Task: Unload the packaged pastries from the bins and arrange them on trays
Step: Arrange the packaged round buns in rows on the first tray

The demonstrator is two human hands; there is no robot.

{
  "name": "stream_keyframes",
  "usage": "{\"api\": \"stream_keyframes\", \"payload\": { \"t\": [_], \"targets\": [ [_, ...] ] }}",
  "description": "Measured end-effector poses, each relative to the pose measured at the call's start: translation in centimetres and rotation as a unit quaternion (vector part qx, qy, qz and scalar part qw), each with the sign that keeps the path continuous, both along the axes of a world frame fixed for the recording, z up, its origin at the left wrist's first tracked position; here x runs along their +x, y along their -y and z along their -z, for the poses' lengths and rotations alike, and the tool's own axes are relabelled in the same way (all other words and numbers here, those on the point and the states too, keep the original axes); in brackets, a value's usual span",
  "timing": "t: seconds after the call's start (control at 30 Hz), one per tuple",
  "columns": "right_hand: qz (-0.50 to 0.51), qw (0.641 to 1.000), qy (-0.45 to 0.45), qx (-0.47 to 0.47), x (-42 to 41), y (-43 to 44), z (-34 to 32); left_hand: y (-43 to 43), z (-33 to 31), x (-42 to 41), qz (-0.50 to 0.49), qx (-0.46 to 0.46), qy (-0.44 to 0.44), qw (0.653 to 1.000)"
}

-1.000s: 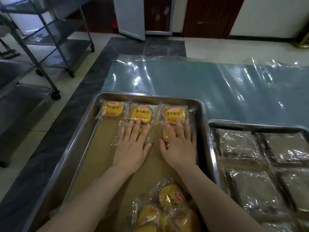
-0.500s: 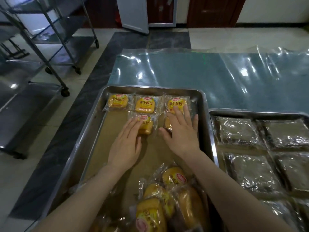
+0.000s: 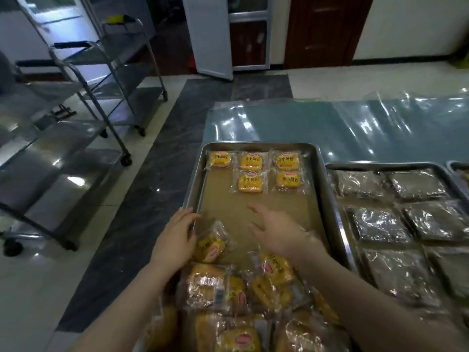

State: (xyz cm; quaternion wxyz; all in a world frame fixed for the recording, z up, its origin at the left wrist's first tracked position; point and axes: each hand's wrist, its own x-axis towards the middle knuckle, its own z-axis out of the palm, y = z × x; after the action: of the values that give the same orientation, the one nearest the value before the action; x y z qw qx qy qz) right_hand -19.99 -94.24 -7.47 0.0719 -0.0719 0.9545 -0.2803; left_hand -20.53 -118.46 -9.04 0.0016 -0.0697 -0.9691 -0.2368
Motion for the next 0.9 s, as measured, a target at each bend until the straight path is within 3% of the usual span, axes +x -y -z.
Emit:
{"api": "stream_keyframes", "payload": {
  "t": [0.13, 0.23, 0.4, 0.5, 0.6, 0.73, 0.9],
  "targets": [
    [0.019, 0.998, 0.062, -0.008, 0.9, 4.9, 0.8, 2.8, -1.2, -0.1, 0.060, 0.024, 0.020, 0.998],
    [0.010, 0.991, 0.112, 0.068, 0.7, 7.9, 2.0, 5.3, -2.0, -0.3, 0.080, 0.039, 0.004, 0.996],
    [0.118, 0.963, 0.205, 0.133, -0.3, 11.0, 3.4, 8.0, -1.5, -0.1, 0.081, 0.058, 0.027, 0.995],
    [0.148, 0.960, 0.221, 0.084, -1.5, 12.4, 4.2, 8.3, -0.1, -0.4, 0.057, 0.087, 0.067, 0.992],
    [0.136, 0.975, 0.175, 0.018, -3.1, 12.6, 4.3, 7.8, 1.1, -1.5, 0.044, 0.096, 0.094, 0.990],
    [0.074, 0.993, -0.069, 0.062, -4.6, 12.3, 4.5, 5.9, 2.2, -3.2, 0.022, 0.153, 0.116, 0.981],
    [0.172, 0.978, 0.059, 0.101, -5.3, 11.7, 6.6, 3.6, 3.9, -4.3, 0.008, 0.153, 0.138, 0.979]
  ]
}}
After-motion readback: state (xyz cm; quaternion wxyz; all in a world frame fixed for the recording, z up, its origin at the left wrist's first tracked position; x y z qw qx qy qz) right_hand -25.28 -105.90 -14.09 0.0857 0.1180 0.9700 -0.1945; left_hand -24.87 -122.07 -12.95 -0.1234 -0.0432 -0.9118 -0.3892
